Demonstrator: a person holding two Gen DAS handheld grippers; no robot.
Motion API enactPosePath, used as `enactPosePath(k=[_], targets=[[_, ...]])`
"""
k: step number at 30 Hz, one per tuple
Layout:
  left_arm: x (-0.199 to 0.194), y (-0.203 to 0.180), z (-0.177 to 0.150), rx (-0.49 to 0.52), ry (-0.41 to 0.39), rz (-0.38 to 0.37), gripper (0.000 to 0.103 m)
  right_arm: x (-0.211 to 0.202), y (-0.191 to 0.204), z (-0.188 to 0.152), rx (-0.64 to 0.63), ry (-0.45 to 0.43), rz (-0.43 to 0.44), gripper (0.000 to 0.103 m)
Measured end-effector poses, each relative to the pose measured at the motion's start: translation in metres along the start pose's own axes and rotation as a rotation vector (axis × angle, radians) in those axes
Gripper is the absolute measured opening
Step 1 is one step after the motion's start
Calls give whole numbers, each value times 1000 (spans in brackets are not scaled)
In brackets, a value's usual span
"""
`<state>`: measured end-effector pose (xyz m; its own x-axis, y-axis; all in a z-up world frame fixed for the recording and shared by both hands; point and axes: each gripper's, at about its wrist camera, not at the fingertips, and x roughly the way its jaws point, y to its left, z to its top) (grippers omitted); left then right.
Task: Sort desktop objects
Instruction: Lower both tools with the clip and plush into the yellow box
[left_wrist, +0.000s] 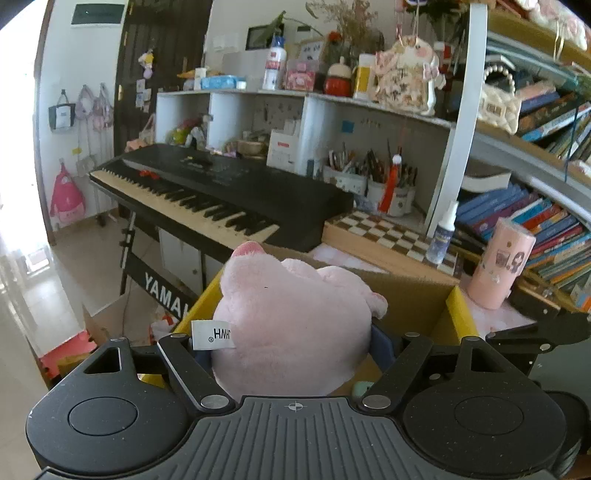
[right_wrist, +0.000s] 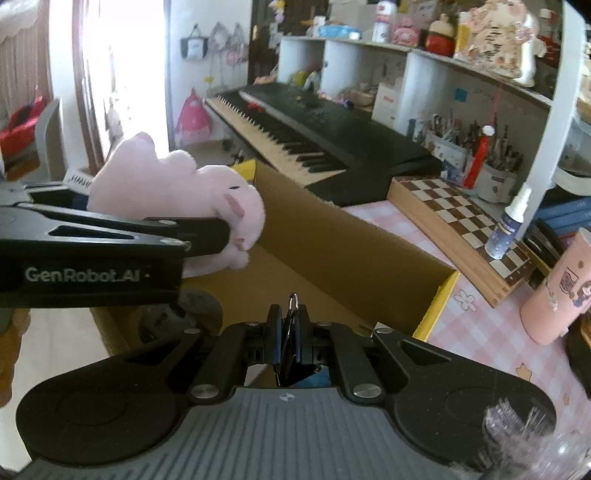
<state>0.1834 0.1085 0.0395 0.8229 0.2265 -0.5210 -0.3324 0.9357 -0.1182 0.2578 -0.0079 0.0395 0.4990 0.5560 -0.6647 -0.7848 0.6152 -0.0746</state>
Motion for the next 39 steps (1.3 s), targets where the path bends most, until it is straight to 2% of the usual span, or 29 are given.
enactPosePath(k=[7, 18, 27, 39], targets=[[18, -5, -2, 11, 50, 6, 80, 16, 0, 1, -88, 56, 21, 7], [37, -13, -4, 39, 95, 7, 80, 36, -6, -2, -126, 136, 68, 7], [44, -19, -4, 96, 138, 5, 81, 44, -7, -3, -140, 169, 104, 7], [41, -20, -11, 106, 165, 6, 86, 46, -6, -2, -159, 191, 106, 7]])
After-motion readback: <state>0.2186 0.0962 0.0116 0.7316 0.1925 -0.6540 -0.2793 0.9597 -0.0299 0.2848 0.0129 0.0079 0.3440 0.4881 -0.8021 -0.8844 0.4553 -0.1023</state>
